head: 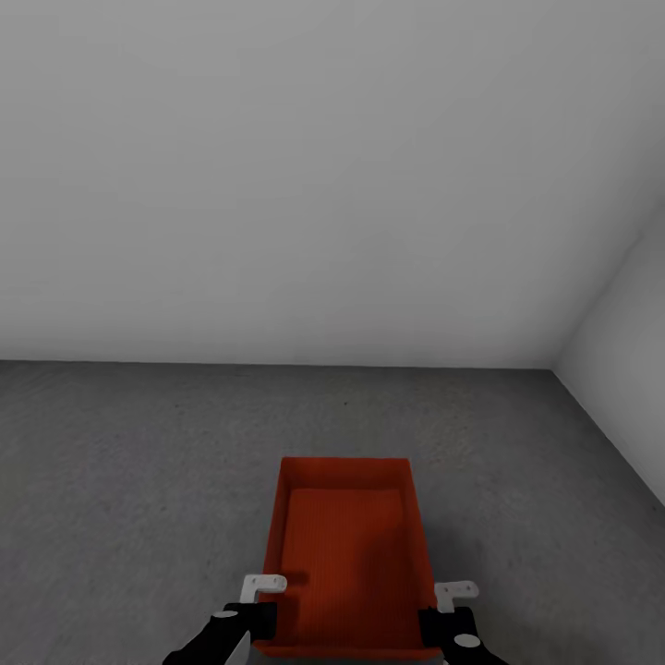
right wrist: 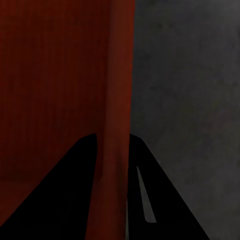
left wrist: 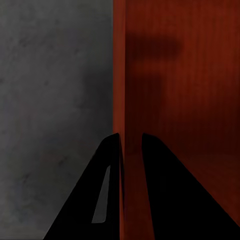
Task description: Move the two storage containers from the living room to the garage. In the garage, place one container on the floor and stack the other container on top of it (either order is fine).
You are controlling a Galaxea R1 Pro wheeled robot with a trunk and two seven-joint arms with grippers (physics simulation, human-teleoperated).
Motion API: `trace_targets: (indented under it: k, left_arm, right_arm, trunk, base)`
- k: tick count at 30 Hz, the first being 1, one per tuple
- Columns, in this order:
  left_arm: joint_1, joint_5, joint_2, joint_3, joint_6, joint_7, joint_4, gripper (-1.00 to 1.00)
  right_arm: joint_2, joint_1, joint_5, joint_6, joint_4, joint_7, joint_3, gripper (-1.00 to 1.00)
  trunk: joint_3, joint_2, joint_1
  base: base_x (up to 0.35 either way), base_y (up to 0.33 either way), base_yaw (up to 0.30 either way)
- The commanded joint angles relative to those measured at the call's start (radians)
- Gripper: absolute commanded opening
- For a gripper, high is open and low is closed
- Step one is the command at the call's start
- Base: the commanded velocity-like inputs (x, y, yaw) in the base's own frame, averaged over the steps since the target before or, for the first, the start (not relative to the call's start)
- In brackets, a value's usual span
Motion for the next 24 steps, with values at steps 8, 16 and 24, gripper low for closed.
trace_targets:
  k: [8,16,24]
  left_arm:
    - [-0.001,-0.009,0.000,0.002,-0.012,0.010,-0.006,-1.00]
    - [-0.001,-0.009,0.000,0.002,-0.013,0.010,-0.006,-1.00]
    - [-0.001,-0.009,0.000,0.002,-0.014,0.010,-0.006,-1.00]
  right_arm:
    - [0.000,-0.001,-0.023,0.051,0.007,-0.009,-0.005,-1.00]
    - [-0.001,-0.001,-0.023,0.051,0.006,-0.009,-0.005,-1.00]
    - [-0.001,-0.001,-0.023,0.052,0.006,-0.009,-0.005,-1.00]
  trunk:
    - [-0.039,-0.057,0.031]
    - [-0.063,-0.085,0.046]
    - [-0.064,-0.085,0.046]
  base:
    - [0.000,0.000,0.000]
    - [0.000,0.000,0.000]
    - [0.000,0.000,0.000]
